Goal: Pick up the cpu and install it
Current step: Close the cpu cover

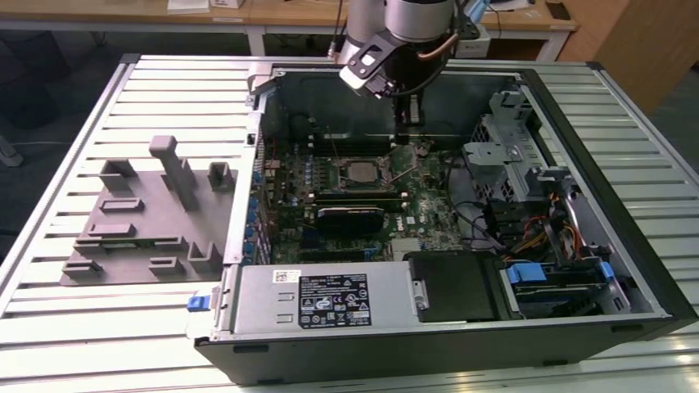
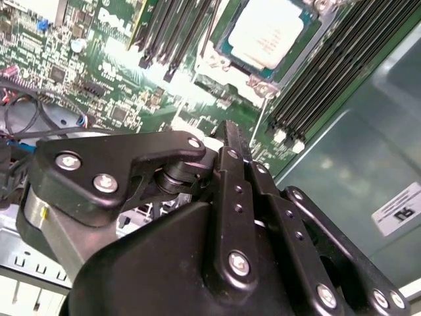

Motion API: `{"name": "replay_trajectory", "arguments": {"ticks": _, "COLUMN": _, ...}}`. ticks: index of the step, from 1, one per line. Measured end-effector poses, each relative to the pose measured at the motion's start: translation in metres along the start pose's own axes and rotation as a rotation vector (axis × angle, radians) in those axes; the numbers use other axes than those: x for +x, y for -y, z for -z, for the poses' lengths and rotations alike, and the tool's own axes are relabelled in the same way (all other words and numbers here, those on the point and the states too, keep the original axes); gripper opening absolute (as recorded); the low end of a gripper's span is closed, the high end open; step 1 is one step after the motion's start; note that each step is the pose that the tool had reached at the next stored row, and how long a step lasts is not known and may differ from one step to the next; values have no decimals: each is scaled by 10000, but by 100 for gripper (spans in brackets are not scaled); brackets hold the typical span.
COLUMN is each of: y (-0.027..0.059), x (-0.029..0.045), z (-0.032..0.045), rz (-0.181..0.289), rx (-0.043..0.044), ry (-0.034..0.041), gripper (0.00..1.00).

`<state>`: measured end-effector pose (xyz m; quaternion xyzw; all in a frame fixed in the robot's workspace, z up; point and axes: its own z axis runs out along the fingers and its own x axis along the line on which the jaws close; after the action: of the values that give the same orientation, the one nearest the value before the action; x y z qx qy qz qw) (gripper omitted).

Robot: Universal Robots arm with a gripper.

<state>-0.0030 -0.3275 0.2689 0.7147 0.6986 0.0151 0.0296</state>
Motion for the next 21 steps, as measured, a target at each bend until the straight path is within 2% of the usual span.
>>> {"name": "replay_trajectory", "arguments": {"ticks": 21, "y": -367, "x": 9, "z": -24, "rz": 1, "rx": -1, "ry": -1, "gripper": 11}}
